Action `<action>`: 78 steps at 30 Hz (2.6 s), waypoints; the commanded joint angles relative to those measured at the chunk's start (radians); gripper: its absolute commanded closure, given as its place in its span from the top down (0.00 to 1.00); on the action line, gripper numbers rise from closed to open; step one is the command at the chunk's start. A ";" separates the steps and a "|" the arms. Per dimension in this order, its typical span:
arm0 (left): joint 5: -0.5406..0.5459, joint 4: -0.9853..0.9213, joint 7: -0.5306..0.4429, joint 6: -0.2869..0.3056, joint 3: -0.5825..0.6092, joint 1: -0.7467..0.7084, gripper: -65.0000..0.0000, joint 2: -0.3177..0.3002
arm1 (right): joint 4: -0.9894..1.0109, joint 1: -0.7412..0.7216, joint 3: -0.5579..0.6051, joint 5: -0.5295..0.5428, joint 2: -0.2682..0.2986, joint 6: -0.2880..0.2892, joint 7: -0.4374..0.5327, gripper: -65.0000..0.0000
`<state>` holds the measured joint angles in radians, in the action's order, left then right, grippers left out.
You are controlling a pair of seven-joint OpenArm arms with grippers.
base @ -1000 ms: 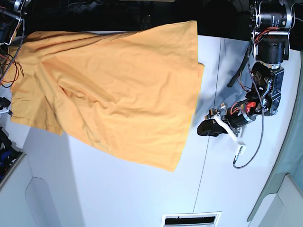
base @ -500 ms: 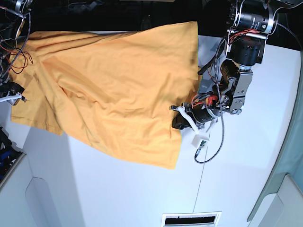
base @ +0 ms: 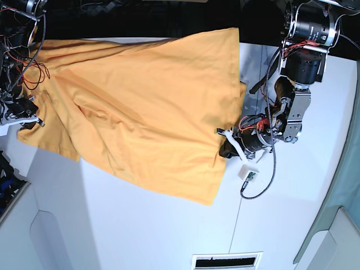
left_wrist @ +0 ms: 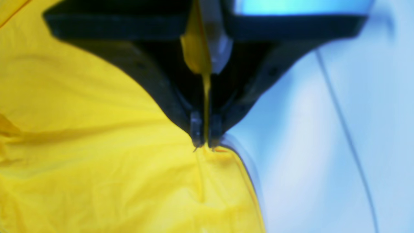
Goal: Layout the t-shirt on the table in an organized manner, then fold the t-shirt properly
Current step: 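Lower the shirt flat and release it with both grippers, then grasp the shirt's two ends with the left and right grippers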
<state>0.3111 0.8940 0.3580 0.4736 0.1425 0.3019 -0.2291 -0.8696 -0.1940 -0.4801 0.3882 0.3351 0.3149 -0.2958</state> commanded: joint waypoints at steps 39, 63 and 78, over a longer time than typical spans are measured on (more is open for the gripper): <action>0.316 0.041 0.260 0.100 -0.003 0.101 0.42 -0.280 | -0.110 -0.147 0.042 -0.038 0.017 0.003 -0.201 0.69; 0.343 0.274 0.260 0.137 -0.008 -0.139 0.42 -0.309 | -0.110 -0.060 0.121 -0.011 -0.008 0.112 -0.109 0.41; 0.372 0.420 0.317 0.163 -0.128 -0.210 0.42 -0.303 | -0.124 -0.057 0.104 -0.010 0.003 0.113 -0.105 0.00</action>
<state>0.6716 1.3029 0.6857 0.6224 0.0177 0.0795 -0.5171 -0.9710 -0.2302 -0.3698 0.3660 0.3157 0.4202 -0.4240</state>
